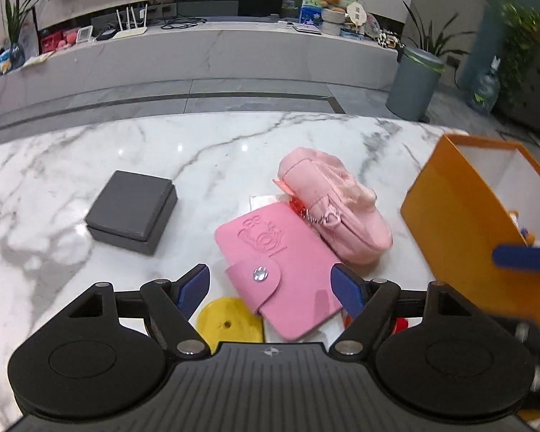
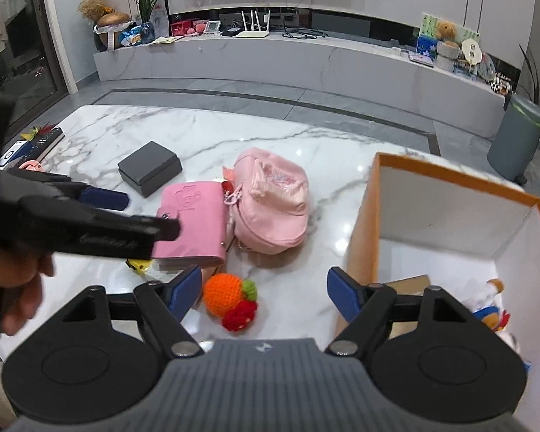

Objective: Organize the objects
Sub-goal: 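Open both tools and withdraw them from the orange box toward the table, then grasp the pink card wallet with the left tool while the right tool grasps the orange crocheted fruit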

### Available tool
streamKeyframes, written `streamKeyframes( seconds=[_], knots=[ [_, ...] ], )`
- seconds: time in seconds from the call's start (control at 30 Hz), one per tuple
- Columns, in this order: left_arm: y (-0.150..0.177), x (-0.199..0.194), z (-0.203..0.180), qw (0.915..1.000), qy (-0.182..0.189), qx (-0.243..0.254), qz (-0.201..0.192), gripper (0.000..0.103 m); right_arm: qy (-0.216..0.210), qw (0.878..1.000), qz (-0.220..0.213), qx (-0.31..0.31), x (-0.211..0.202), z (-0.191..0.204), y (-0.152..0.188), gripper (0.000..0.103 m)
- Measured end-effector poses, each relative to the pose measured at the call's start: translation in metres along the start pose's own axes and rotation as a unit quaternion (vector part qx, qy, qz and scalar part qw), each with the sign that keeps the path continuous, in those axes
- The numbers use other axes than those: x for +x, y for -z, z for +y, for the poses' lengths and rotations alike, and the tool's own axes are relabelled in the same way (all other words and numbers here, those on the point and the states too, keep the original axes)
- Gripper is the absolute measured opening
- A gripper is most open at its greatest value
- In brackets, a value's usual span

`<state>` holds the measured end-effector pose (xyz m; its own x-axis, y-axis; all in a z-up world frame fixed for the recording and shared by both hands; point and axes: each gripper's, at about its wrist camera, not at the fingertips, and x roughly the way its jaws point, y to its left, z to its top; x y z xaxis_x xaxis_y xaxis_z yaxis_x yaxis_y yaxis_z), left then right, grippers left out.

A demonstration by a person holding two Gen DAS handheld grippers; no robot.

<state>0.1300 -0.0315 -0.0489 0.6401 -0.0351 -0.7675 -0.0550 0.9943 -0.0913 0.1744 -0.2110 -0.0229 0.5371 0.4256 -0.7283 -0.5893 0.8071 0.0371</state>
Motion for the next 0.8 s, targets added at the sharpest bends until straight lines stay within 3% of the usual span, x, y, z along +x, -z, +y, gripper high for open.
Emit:
streamKeyframes(
  seconds=[0.2, 0.57, 0.8],
  knots=[
    [-0.007, 0.025, -0.003, 0.9999, 0.003, -0.007, 0.009, 0.092, 0.001, 1.000, 0.017, -0.018, 0.012, 0.021, 0.004, 0.079],
    [-0.004, 0.036, -0.014, 0.9989, -0.010, 0.045, -0.003, 0.103, 0.025, 0.998, 0.041, -0.042, 0.047, 0.053, 0.022, 0.079],
    [-0.004, 0.041, 0.001, 0.9994, 0.022, 0.026, 0.003, 0.103, 0.047, 0.998, 0.031, -0.030, 0.066, 0.053, 0.031, 0.078]
  ],
)
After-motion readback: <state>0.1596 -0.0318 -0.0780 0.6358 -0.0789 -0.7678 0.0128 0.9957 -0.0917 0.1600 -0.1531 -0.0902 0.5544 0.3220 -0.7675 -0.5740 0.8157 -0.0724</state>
